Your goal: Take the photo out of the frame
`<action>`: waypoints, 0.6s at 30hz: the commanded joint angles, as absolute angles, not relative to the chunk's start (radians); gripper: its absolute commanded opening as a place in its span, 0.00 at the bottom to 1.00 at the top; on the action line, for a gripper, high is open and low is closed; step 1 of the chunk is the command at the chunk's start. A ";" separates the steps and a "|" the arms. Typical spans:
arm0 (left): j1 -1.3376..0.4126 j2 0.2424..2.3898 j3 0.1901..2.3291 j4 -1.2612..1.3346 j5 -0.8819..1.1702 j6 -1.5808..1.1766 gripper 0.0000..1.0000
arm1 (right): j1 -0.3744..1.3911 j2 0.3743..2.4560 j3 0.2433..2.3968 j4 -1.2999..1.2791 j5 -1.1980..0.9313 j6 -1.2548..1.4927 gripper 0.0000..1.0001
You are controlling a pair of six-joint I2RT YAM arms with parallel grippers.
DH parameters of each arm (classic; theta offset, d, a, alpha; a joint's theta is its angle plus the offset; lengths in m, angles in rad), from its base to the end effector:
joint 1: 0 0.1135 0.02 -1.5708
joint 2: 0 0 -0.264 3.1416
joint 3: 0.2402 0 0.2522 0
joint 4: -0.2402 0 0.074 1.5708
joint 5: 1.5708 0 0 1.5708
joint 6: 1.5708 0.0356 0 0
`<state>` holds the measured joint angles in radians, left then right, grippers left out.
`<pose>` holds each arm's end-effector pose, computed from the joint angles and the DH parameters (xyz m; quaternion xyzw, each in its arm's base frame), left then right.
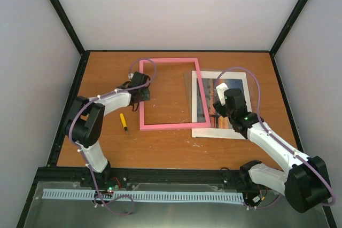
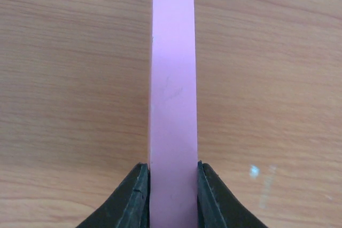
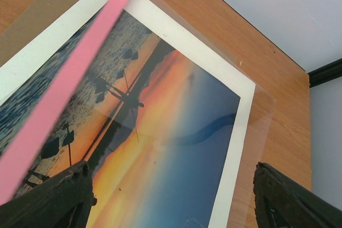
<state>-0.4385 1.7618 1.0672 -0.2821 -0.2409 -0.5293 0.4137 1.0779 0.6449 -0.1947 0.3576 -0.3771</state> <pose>0.3273 -0.1441 0.1720 -0.0782 0.9467 -0.0335 0.3107 0.2151 0.0808 0.2347 -0.2631 0.8401 -0.1502 0.4498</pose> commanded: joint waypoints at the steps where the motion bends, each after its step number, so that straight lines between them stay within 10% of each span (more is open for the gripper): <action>1: -0.341 1.717 1.051 -0.103 -0.129 -0.411 0.01 | 0.406 1.074 0.651 -0.195 0.351 -0.377 0.80; 18: -0.155 1.808 1.023 -0.004 -0.035 -0.323 0.01 | 0.405 1.096 0.653 -0.199 0.348 -0.382 0.80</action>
<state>-0.1581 1.8065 1.0172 -0.1097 -0.0761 -0.3405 0.4137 1.0870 0.6449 -0.1993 0.3538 -0.3794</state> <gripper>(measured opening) 0.212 0.805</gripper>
